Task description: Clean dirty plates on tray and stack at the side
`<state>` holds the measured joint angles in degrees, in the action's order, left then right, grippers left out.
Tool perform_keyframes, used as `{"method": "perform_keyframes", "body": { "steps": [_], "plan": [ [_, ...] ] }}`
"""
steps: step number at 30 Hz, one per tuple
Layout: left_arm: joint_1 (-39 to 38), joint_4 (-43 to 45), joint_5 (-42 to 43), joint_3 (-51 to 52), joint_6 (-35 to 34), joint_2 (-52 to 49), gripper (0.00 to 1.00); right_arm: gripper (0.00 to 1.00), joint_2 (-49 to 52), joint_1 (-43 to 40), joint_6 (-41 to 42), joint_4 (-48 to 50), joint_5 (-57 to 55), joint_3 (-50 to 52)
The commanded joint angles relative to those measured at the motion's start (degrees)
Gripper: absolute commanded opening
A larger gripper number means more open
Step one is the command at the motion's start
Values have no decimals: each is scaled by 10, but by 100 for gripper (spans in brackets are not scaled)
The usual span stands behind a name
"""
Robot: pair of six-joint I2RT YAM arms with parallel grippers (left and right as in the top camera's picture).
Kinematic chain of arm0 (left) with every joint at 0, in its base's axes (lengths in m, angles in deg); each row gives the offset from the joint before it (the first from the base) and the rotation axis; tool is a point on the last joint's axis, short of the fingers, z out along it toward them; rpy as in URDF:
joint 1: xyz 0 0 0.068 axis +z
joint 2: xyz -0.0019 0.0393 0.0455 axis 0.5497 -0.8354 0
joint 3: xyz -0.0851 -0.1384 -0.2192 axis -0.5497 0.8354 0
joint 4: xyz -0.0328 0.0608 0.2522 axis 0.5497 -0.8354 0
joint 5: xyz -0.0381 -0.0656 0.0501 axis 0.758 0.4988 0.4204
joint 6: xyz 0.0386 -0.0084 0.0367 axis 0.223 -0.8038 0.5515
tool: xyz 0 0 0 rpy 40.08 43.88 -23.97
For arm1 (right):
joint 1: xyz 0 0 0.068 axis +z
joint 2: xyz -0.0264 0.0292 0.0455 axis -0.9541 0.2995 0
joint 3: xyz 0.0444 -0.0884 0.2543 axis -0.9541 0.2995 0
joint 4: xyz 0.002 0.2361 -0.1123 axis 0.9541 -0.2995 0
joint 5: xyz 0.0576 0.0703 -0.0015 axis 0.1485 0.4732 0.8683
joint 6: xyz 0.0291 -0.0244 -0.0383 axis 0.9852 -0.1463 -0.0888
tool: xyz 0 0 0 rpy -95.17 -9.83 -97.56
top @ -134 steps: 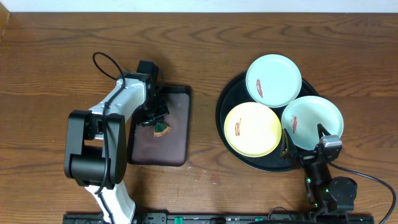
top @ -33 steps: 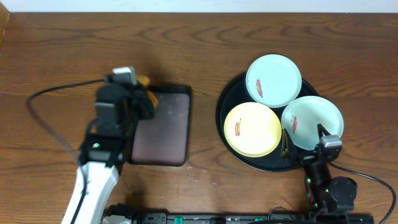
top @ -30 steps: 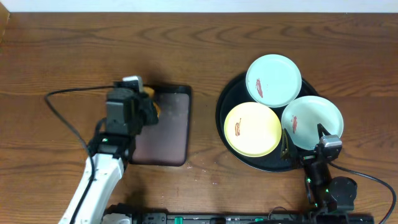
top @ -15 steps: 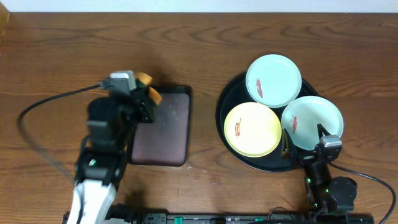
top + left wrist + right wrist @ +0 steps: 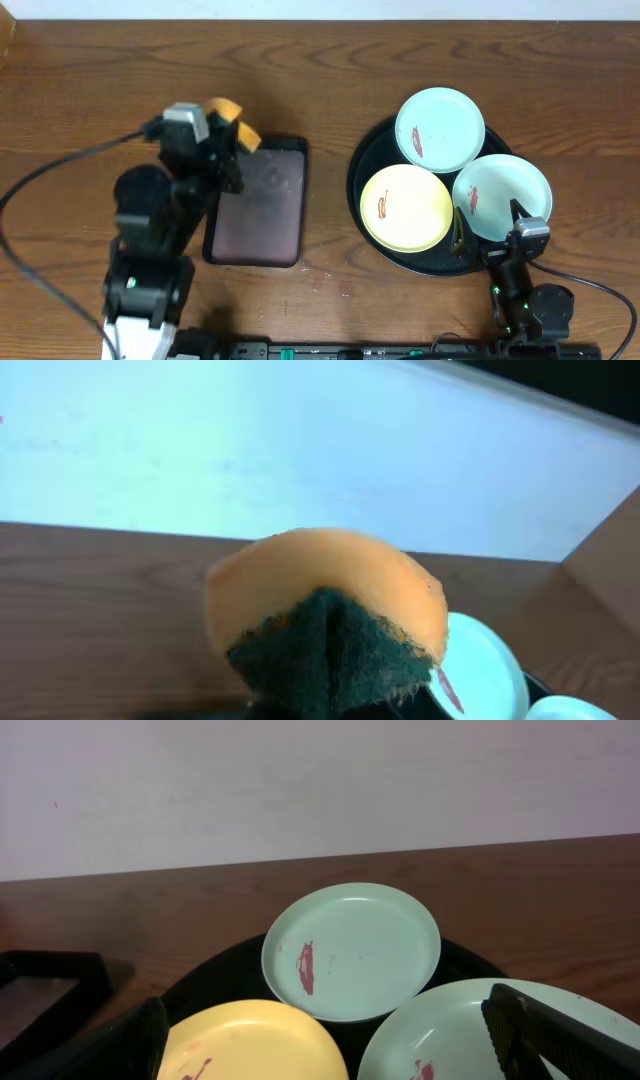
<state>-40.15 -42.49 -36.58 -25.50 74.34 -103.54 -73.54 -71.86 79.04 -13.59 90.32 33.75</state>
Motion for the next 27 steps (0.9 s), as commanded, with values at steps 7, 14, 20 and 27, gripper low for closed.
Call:
{"method": "perform_keyframes", "body": {
  "steps": [7,14,20,27],
  "plan": [
    [1,-17,-11,90,33,-175,7,99,-2,5,-5,-1,-1,1],
    [1,-12,19,-10,43,-14,8,99,-2,5,-5,-1,-1,1],
    [1,-68,-63,13,46,57,7,99,-2,5,-5,-1,-1,1],
    [1,-15,-156,110,47,-159,7,99,-2,5,-5,-1,-1,1]
  ]
}}
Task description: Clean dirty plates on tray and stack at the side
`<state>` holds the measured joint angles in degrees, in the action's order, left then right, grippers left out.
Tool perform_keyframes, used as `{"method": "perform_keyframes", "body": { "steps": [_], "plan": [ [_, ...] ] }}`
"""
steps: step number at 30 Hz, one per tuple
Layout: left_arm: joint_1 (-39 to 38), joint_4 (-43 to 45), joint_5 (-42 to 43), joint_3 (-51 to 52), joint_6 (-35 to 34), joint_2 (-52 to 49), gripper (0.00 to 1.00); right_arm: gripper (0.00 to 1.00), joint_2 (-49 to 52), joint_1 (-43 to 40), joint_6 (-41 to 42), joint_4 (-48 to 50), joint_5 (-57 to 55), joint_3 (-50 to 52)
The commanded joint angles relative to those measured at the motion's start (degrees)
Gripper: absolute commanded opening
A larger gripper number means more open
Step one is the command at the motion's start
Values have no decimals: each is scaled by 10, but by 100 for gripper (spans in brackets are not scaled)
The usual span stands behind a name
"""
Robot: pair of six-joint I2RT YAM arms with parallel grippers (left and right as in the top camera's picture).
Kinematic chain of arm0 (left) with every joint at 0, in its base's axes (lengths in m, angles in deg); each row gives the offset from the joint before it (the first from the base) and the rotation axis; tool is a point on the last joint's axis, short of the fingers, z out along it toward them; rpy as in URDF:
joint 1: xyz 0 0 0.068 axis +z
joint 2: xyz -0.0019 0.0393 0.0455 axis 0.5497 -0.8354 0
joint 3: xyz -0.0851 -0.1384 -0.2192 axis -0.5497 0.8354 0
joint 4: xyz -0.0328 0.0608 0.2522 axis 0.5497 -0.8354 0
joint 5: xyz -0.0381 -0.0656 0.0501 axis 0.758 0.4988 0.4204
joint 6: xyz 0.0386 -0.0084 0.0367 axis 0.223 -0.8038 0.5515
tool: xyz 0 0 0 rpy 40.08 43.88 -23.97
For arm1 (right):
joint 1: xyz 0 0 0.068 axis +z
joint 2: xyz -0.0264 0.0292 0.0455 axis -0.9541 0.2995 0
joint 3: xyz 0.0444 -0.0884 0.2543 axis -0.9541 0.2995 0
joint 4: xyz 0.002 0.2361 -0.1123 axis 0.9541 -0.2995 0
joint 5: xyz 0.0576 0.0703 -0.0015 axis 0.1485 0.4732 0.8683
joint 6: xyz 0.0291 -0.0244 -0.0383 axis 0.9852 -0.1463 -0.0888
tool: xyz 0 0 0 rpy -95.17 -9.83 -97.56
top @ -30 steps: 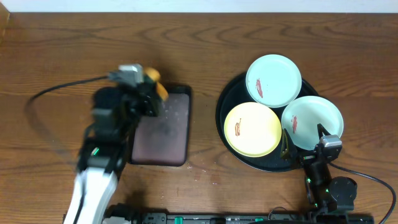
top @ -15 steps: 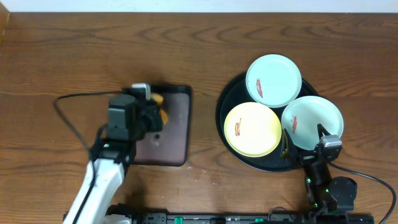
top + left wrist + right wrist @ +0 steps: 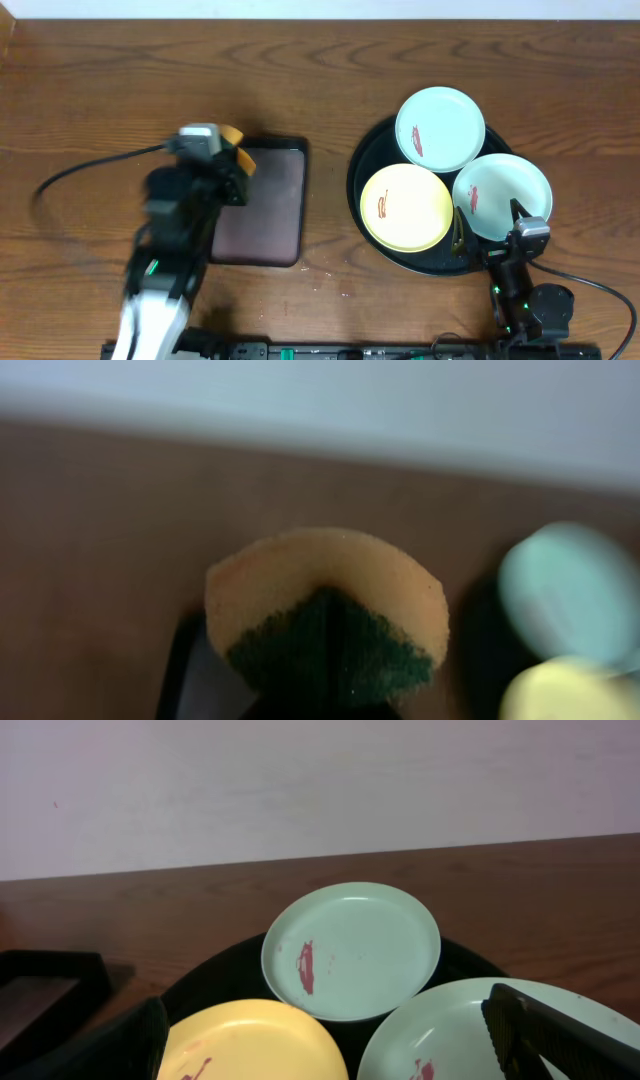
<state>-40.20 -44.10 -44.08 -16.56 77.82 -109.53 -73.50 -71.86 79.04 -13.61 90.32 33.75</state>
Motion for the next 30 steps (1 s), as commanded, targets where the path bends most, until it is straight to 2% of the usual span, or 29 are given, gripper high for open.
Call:
{"method": "perform_keyframes", "body": {
  "steps": [1,6,9,13,16,19,24,28,29,30],
  "plan": [
    [1,-15,-77,-1,12,-119,7,99,-2,5,-5,-1,-1,1],
    [-10,-115,-29,-135,12,-72,7,99,-2,5,-5,-1,-1,1],
    [-21,-123,-30,-173,18,-13,7,99,-2,5,-5,-1,-1,1],
    [-22,-122,-46,-143,17,5,7,99,-2,5,-5,-1,-1,1],
    [-22,-87,-49,-56,15,-84,7,99,-2,5,-5,-1,-1,1],
    [-22,-121,-49,-63,15,-148,7,99,-2,5,-5,-1,-1,1],
    [-35,-166,-49,-162,15,-56,7,99,-2,5,-5,-1,-2,1],
    [-38,-174,-49,-159,9,26,7,99,-2,5,-4,10,-2,1],
    [-38,-178,-49,-151,9,24,7,99,-2,5,9,21,10,1],
    [-38,-182,-49,-136,9,15,7,99,-2,5,64,45,60,1]
  ]
}}
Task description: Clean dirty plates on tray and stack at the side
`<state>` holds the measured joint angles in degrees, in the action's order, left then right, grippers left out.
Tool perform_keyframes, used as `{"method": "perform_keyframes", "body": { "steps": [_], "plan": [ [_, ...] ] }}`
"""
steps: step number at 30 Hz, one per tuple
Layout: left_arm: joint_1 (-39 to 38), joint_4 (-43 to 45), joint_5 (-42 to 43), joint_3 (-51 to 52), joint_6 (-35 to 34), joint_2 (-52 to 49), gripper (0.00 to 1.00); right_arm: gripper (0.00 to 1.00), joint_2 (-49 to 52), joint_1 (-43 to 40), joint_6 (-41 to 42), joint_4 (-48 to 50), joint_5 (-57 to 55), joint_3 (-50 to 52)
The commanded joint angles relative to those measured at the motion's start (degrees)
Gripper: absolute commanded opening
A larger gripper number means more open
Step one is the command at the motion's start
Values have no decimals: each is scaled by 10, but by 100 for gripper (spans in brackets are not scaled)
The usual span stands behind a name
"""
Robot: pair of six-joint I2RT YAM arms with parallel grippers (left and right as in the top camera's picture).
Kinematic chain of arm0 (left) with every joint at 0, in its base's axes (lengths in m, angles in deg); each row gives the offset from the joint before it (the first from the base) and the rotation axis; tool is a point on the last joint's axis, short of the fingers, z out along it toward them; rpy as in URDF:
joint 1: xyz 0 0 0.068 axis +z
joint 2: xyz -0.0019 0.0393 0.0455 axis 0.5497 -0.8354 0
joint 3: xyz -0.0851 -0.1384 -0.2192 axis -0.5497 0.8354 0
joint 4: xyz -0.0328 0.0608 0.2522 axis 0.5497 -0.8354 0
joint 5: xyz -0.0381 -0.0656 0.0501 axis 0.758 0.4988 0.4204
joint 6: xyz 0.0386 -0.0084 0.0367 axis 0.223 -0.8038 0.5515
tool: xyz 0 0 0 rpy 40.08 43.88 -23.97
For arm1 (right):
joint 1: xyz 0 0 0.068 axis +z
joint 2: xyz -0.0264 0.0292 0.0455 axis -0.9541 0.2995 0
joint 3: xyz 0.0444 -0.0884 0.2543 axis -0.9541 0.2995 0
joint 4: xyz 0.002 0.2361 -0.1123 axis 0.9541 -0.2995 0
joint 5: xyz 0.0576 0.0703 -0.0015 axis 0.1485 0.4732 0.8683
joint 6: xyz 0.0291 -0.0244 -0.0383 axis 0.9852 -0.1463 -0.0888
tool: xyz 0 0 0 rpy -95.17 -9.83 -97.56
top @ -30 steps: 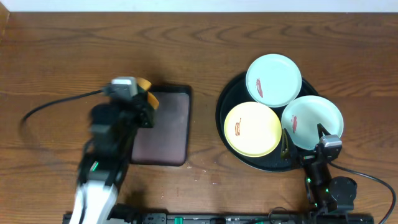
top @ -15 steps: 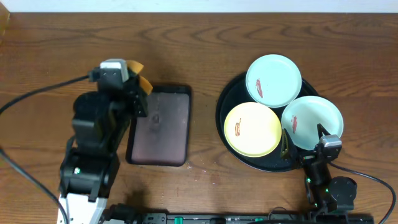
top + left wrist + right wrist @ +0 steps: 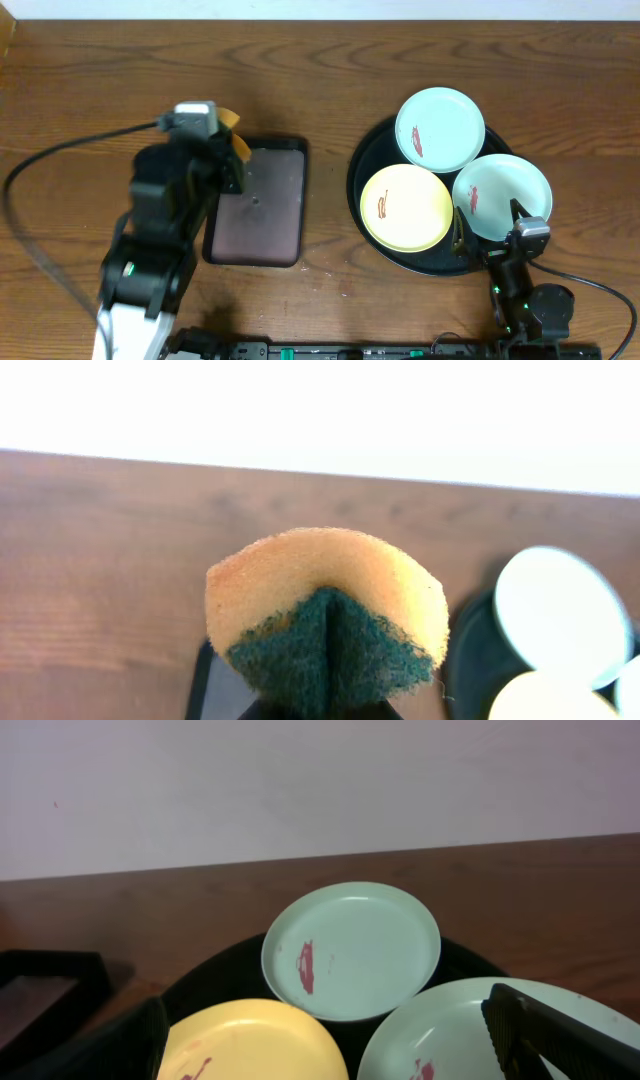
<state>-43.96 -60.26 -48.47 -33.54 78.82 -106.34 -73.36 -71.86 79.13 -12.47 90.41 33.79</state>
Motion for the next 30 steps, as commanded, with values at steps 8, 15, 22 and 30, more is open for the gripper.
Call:
{"method": "perform_keyframes", "body": {
  "steps": [8,15,22,30],
  "plan": [
    [-1,6,-8,85,-1,-165,7,99,-3,5,173,225,262,1],
    [-1,11,-7,46,3,-67,7,99,15,5,81,164,289,-132],
    [-1,64,-63,146,-1,-72,7,99,193,5,-51,-145,218,-389],
    [-1,67,-19,109,-1,-136,8,99,322,5,-2,-189,350,-448]
  ]
}}
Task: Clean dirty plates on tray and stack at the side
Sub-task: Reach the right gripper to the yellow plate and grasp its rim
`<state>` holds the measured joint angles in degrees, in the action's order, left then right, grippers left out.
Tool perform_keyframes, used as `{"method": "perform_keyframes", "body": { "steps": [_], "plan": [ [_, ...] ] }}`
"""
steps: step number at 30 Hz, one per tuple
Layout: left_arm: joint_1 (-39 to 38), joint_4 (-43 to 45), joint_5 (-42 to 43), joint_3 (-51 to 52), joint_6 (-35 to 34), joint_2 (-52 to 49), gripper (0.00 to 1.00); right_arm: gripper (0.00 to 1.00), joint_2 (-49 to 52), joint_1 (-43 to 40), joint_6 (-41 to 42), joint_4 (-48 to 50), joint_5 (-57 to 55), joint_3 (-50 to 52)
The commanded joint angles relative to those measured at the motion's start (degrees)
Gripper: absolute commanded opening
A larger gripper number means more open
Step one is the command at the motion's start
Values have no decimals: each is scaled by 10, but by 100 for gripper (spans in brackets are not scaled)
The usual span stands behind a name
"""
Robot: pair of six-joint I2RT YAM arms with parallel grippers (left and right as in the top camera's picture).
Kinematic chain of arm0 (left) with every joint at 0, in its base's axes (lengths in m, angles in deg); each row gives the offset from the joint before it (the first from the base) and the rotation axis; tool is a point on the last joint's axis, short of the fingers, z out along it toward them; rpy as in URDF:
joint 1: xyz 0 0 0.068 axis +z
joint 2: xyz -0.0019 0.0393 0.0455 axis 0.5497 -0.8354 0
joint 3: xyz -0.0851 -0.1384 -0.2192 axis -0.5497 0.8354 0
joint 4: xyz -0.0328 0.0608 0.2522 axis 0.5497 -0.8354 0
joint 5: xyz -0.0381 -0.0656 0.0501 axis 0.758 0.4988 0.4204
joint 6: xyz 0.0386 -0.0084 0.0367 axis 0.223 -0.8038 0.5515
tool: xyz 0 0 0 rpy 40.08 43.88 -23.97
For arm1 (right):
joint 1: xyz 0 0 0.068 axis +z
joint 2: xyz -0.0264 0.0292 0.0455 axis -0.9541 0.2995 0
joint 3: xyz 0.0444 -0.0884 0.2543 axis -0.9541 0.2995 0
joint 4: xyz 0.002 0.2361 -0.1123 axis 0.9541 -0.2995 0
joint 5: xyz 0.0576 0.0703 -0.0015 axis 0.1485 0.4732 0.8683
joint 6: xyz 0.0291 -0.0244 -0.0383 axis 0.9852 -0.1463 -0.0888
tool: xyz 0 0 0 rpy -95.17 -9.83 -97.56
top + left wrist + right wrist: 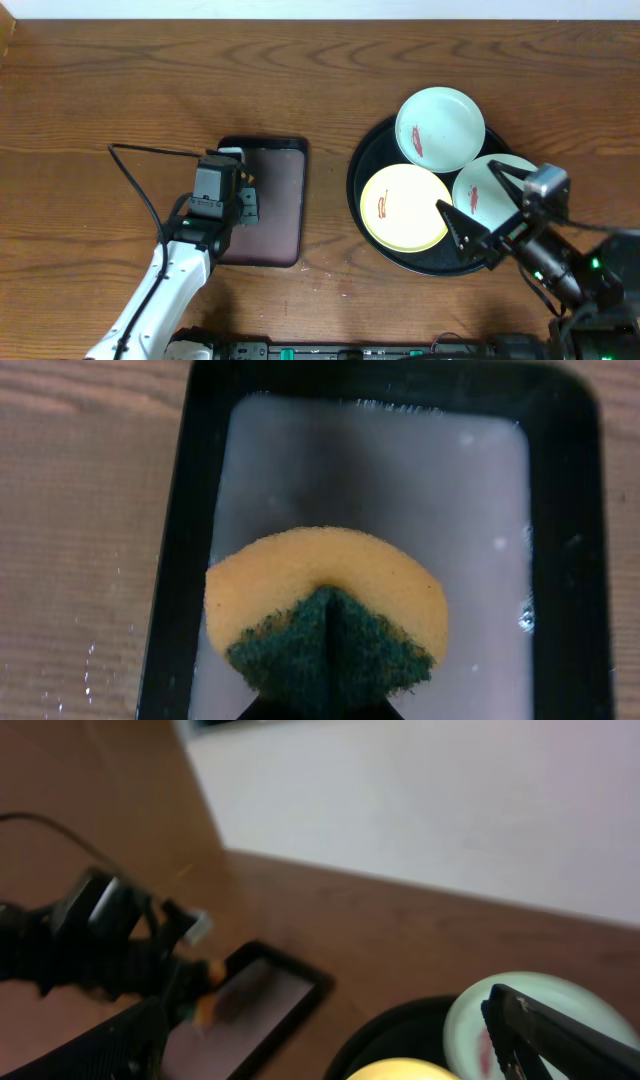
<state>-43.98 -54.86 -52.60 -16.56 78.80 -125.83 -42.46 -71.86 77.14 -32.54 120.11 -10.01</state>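
Note:
Three stained plates lie on the round black tray (pixel 358 180): a pale green plate (pixel 440 128) at the back, a yellow plate (pixel 400 205) in front, and another pale green plate (pixel 482 190) at the right, partly hidden. My right gripper (pixel 482 205) hangs open above the yellow and right-hand plates. My left gripper (pixel 240 198) is shut on an orange and green sponge (pixel 325 600), low over the black rectangular basin (pixel 170 560) of cloudy water.
The rectangular basin (pixel 285 200) lies left of the round tray, with bare wooden table (pixel 330 80) between and around them. In the right wrist view the basin (pixel 270 995) and the left arm (pixel 110 935) show at lower left. A black cable (pixel 140 190) trails left of the left arm.
My left gripper has come down with the sponge, from high by the basin's left rim to just over its water. My right arm has left the front edge and stands over the round tray, facing left.
The left gripper held the folded sponge aloft by the basin's back left corner throughout, its view swinging from wall to table. The right arm stayed parked at the front edge. Now the sponge is low over the water and the right gripper is open over the plates.

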Motion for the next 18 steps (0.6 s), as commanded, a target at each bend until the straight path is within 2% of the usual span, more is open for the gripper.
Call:
{"method": "perform_keyframes", "body": {
  "steps": [1,5,9,12,15,17,18],
  "plan": [
    [-1,10,26,-76,-1,81,7,99,17,5,36,26,54,-10],
    [-1,4,26,-119,-1,206,7,99,19,5,89,70,26,-18],
    [-1,-39,26,-118,-12,289,7,98,76,5,63,-65,-92,-97],
    [-1,-75,26,-118,-73,294,7,95,172,5,49,-190,-189,-173],
    [-1,-105,26,-118,-142,272,8,93,331,5,-4,-349,-211,-285],
    [-1,-118,26,-118,-151,252,7,86,396,5,-29,-391,-211,-318],
    [-1,-123,31,-118,-160,244,7,77,423,9,-49,-397,-209,-323]
  ]
}}
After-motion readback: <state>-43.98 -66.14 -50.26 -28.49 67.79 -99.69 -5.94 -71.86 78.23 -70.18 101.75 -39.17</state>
